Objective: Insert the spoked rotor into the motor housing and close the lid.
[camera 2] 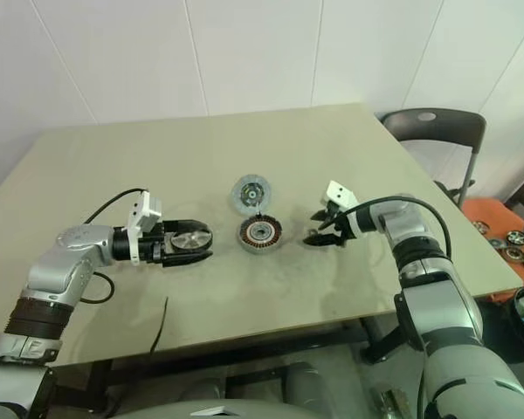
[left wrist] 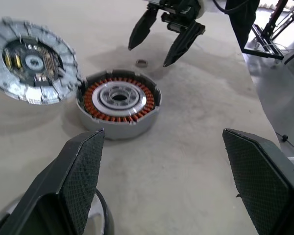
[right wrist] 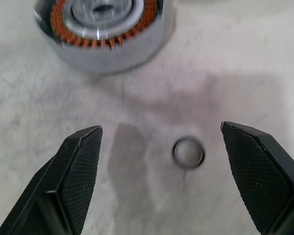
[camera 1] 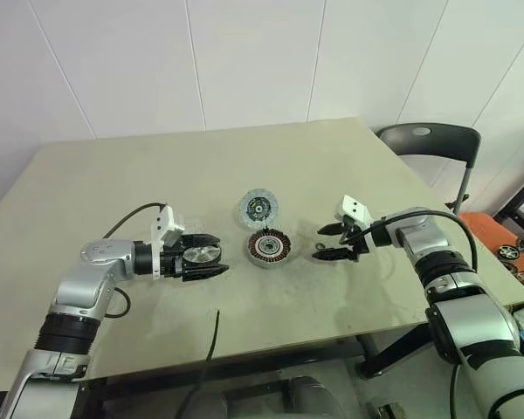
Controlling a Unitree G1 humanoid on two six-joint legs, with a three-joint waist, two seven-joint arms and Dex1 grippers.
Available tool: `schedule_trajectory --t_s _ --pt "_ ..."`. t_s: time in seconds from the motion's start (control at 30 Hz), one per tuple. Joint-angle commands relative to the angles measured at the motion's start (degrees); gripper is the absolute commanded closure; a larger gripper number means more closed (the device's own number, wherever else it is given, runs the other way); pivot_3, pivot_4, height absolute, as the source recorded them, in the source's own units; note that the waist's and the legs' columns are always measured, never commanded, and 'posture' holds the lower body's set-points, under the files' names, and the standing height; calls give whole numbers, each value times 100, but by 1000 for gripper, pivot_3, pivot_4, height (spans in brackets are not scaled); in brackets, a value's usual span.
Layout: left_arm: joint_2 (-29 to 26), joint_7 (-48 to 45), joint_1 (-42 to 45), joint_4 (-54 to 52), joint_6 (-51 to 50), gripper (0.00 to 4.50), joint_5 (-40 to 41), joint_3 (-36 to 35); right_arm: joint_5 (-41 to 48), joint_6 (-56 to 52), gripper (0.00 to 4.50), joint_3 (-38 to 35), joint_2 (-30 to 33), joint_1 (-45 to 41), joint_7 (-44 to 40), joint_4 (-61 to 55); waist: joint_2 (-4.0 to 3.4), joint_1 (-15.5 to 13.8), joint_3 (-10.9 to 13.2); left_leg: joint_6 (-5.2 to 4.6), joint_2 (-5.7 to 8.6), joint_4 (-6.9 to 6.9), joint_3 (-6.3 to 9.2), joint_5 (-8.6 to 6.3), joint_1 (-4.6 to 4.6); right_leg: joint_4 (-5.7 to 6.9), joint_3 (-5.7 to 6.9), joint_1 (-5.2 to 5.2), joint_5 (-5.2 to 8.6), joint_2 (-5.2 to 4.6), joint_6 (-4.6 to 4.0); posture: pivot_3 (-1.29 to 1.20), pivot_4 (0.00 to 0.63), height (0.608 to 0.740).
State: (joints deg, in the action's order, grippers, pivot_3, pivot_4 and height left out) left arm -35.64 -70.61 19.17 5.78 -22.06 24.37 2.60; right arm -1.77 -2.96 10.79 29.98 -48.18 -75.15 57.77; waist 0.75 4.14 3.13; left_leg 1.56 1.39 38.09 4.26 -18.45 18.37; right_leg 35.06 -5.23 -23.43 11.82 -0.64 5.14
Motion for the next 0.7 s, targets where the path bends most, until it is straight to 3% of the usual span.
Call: schedule_trajectory --t_s 0.03,0.7 --pt "27 82 -20 -281 3 411 98 -93 -31 87 425 -32 -22 -109 15 -57 0 -1 0 0 0 0 0 0 -1 1 -1 0 0 0 0 0 0 740" --pt "210 272 -259 -555 -113 411 156 -93 -146 46 425 -65 -158 210 445 -27 2 1 -2 0 1 2 -22 0 -15 -1 -4 17 2 1 1 0 0 740"
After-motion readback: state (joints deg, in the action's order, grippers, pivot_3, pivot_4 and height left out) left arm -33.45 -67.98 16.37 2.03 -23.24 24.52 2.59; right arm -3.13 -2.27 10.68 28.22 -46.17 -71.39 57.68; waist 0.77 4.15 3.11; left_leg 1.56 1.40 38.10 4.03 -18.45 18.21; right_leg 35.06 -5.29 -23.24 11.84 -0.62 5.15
